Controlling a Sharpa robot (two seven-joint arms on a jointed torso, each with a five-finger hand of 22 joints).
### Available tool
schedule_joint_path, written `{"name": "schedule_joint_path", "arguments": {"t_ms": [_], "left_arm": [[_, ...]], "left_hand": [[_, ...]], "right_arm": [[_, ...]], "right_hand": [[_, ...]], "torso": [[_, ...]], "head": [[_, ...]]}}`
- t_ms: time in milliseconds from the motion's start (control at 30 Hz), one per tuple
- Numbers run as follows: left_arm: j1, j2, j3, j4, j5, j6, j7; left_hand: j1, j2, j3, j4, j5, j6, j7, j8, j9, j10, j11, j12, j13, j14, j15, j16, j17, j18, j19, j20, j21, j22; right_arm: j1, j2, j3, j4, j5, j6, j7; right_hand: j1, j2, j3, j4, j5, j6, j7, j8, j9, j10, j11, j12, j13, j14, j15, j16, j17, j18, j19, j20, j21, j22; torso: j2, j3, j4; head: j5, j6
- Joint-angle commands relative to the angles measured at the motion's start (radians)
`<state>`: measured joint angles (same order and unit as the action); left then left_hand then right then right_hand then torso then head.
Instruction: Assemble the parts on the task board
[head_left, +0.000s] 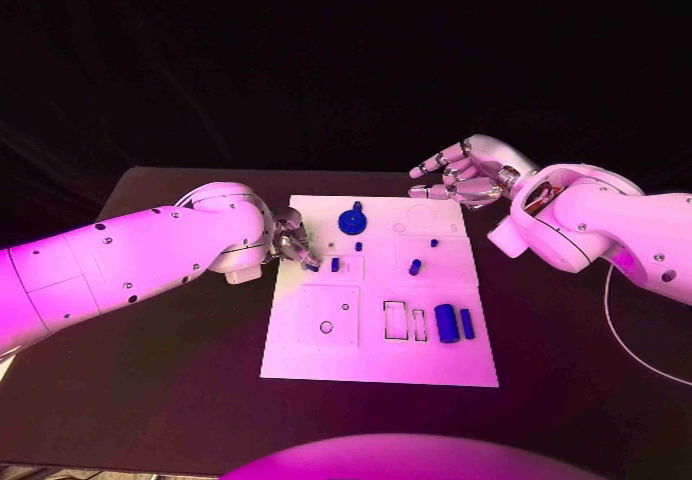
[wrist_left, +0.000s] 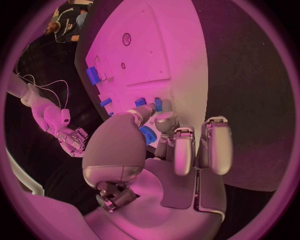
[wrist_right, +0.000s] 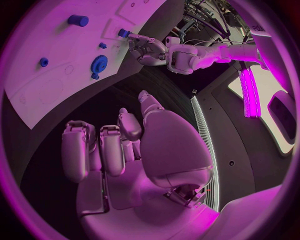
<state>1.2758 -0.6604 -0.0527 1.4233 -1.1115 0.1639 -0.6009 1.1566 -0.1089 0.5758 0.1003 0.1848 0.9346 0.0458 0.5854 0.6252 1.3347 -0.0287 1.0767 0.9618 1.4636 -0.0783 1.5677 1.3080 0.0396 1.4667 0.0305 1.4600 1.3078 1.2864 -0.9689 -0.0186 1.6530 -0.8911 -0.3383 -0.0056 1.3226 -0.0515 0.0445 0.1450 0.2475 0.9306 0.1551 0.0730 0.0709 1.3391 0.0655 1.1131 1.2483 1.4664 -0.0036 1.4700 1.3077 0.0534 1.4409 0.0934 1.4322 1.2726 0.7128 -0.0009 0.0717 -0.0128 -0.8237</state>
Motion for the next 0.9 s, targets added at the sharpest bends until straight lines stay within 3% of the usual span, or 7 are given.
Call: {"name": "schedule_joint_path", "arguments": {"t_ms": [33, 633, 900], "left_arm": [[-0.003, 0.004, -0.003, 0.000, -0.007, 0.044, -0.015], [-0.003, 0.052, -0.005, -0.050, 0.025, 0.062, -0.028], [-0.003, 0.059, -0.006, -0.062, 0.029, 0.067, -0.032]], "left_hand": [[0.002, 0.004, 0.134, -0.127, 0.006, 0.011, -0.004, 0.004, 0.000, 0.009, -0.003, 0.001, 0.003, 0.107, -0.007, 0.003, 0.263, -0.003, 0.033, -0.006, 0.002, 0.131], [-0.043, 0.014, 0.128, -0.108, 0.006, 0.033, -0.012, 0.006, -0.003, 0.028, -0.008, 0.017, 0.020, 0.107, -0.010, 0.003, 0.263, -0.006, 0.040, -0.008, 0.011, 0.144], [-0.086, 0.013, 0.081, -0.086, 0.004, 0.063, -0.025, 0.004, -0.009, 0.048, -0.017, 0.034, 0.038, 0.107, -0.016, 0.003, 0.263, -0.009, 0.046, -0.012, 0.020, 0.156]], "right_arm": [[-0.001, 0.001, 0.000, 0.001, -0.008, 0.013, 0.001], [-0.001, 0.003, 0.000, 0.002, -0.008, 0.019, 0.003], [-0.001, 0.004, 0.000, 0.002, -0.007, 0.023, 0.007]], "right_hand": [[-0.005, 0.009, -0.002, 0.004, 0.003, 0.009, -0.001, -0.003, -0.001, 0.000, -0.001, 0.003, 0.001, 0.065, -0.009, -0.007, 0.080, 0.008, -0.009, -0.001, -0.006, -0.001], [-0.006, 0.009, -0.003, 0.005, 0.005, 0.009, -0.001, -0.004, -0.001, 0.000, -0.001, 0.003, 0.001, 0.065, -0.009, -0.007, 0.080, 0.009, -0.010, -0.002, -0.008, -0.004], [-0.007, 0.008, -0.003, 0.005, 0.005, 0.009, -0.001, -0.004, -0.001, 0.000, -0.001, 0.004, 0.001, 0.064, -0.009, -0.008, 0.079, 0.008, -0.009, -0.002, -0.007, -0.003]], "torso": [[0.000, -0.0001, -0.0004], [0.000, 0.0005, -0.0004], [0.000, -0.0001, -0.0001]], "head": [[0.001, 0.000], [0.000, -0.003], [0.001, -0.004]]}}
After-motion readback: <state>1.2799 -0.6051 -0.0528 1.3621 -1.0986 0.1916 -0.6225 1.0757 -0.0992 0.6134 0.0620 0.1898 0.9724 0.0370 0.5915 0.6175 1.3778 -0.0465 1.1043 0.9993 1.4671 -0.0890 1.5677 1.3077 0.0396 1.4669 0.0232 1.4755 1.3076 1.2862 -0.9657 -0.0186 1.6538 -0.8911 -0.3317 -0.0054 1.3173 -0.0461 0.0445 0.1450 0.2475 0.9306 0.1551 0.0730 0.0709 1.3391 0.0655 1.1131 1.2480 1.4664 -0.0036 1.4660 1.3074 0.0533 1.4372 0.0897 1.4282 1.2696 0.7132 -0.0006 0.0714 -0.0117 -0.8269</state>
